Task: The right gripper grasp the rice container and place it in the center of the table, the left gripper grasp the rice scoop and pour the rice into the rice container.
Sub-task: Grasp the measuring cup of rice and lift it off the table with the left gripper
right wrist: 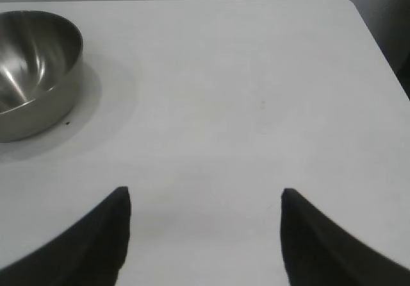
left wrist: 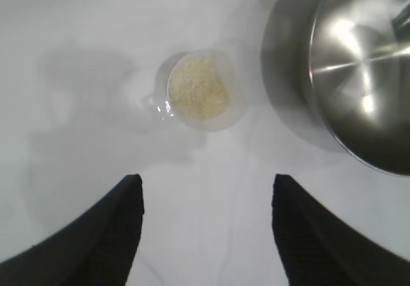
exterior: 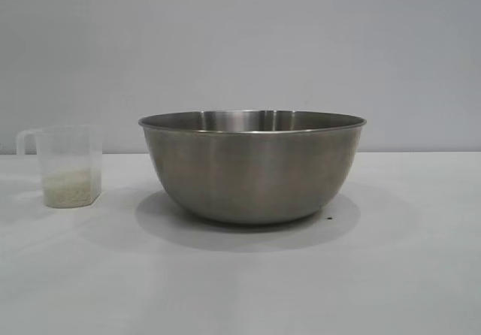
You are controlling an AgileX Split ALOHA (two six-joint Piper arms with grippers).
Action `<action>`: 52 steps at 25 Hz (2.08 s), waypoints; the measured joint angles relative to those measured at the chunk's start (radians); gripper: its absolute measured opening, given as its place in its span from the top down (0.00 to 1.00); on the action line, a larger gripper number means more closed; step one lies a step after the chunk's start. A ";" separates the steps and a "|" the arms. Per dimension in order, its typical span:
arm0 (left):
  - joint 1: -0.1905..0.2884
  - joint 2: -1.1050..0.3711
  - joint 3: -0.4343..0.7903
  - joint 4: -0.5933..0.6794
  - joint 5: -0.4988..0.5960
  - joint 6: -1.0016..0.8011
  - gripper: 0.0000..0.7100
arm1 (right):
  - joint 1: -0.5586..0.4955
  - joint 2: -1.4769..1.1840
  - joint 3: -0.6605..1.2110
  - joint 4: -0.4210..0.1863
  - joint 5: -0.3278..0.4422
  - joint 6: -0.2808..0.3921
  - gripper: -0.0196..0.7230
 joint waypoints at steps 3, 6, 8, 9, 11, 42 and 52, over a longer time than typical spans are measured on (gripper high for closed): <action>0.000 -0.061 0.035 0.023 0.002 -0.009 0.47 | 0.000 0.000 0.000 0.000 0.000 0.000 0.40; 0.000 -0.140 0.106 0.038 0.002 -0.015 0.47 | 0.000 0.000 0.000 0.000 0.000 0.000 0.40; 0.000 -0.196 0.167 0.038 0.002 -0.017 0.47 | 0.000 0.000 0.000 0.000 0.000 0.000 0.40; 0.000 -0.228 0.206 0.038 0.002 -0.024 0.47 | 0.000 0.000 0.000 0.000 0.000 0.000 0.40; 0.000 -0.287 0.285 0.034 -0.004 -0.033 0.47 | 0.000 0.000 0.000 0.000 0.000 0.000 0.40; 0.000 -0.694 1.344 -0.138 -1.367 -0.037 0.47 | 0.000 0.000 0.000 0.000 0.000 0.000 0.40; -0.056 -0.694 1.499 0.052 -1.749 -0.079 0.47 | 0.000 0.000 0.000 0.000 0.000 0.000 0.40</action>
